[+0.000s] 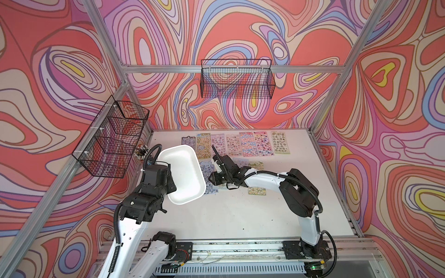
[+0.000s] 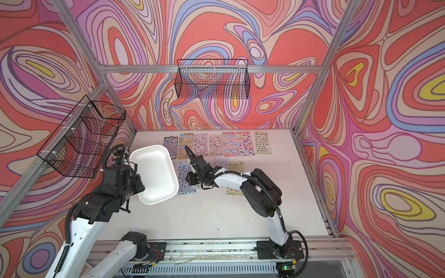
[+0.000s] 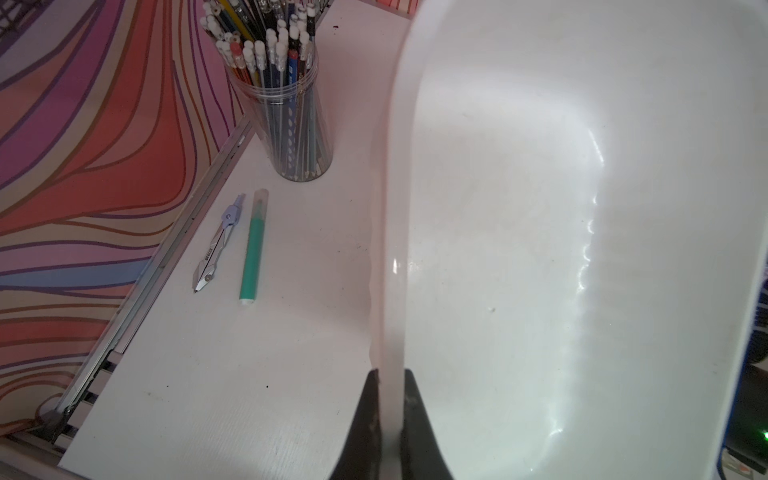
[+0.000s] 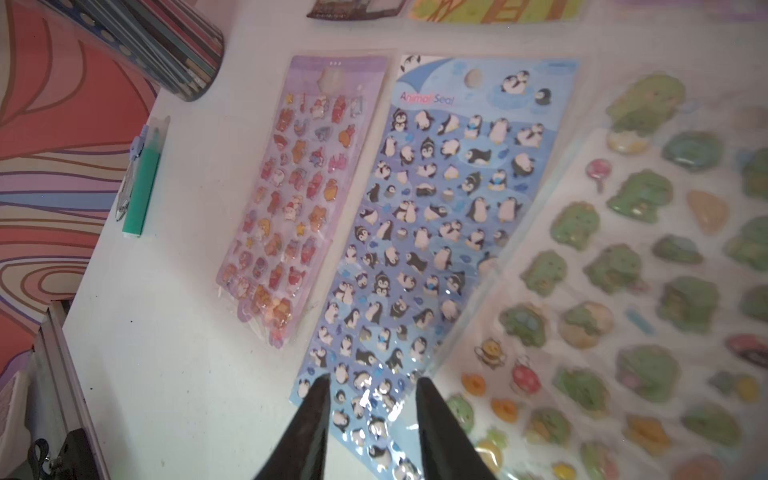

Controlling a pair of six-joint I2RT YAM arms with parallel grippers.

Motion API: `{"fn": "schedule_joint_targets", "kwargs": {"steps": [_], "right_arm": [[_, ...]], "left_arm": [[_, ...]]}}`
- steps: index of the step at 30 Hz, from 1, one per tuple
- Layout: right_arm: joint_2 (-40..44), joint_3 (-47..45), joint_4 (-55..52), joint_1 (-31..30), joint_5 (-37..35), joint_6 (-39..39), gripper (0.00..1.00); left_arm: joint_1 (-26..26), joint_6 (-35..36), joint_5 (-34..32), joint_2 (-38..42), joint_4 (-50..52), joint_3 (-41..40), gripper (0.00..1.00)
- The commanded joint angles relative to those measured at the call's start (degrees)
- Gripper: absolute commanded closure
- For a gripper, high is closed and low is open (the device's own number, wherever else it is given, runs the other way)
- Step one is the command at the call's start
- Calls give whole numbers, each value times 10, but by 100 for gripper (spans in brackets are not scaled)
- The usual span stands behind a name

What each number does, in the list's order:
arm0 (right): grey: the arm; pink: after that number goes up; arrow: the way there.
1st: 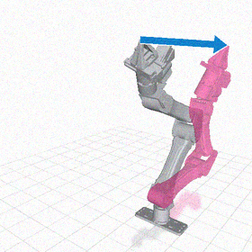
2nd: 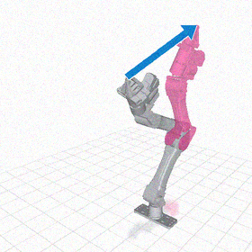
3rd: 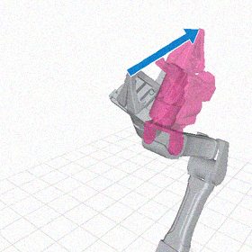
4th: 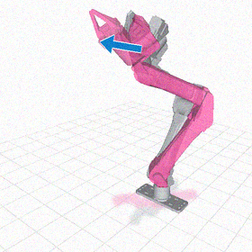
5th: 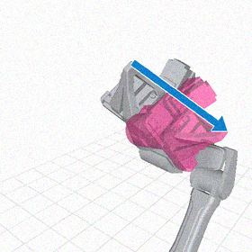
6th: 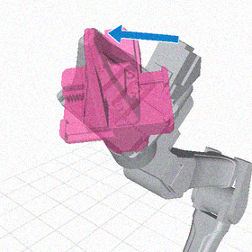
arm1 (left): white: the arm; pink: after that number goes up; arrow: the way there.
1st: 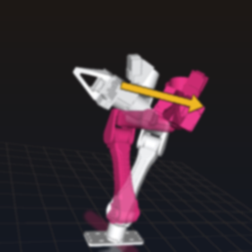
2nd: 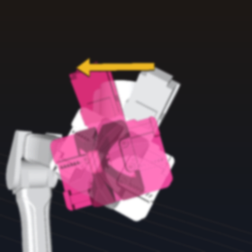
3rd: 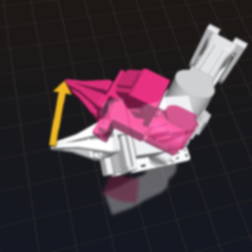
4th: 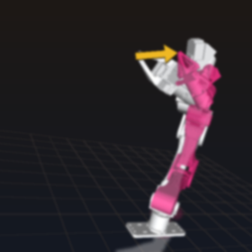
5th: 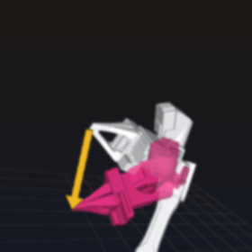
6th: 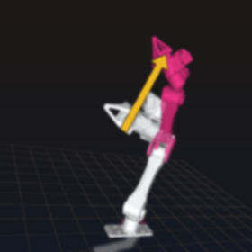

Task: Take the stickers out of the storage box
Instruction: Adjust the sticker at the center of the board.

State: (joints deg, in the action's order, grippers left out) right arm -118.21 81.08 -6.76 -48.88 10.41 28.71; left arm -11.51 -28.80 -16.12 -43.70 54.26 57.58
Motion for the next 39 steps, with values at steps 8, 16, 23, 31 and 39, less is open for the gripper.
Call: {"fn": "schedule_joint_targets", "kwargs": {"steps": [8, 16, 23, 31, 39], "right_arm": [[-16, -13, 1, -13, -30, 37, 66], [-3, -34, -5, -13, -39, 44, 66], [5, -50, -11, -11, -59, 44, 66], [10, -55, -15, -12, -58, 45, 66], [32, -61, -21, -12, -59, 44, 66]], "left_arm": [[9, -6, 12, -1, -15, -10, 100], [11, -5, 18, -8, -24, -10, 100], [12, -5, 23, -7, -24, -12, 100], [12, -5, 25, -9, -28, -12, 100], [13, -6, 31, -11, -36, -18, 100]]}}
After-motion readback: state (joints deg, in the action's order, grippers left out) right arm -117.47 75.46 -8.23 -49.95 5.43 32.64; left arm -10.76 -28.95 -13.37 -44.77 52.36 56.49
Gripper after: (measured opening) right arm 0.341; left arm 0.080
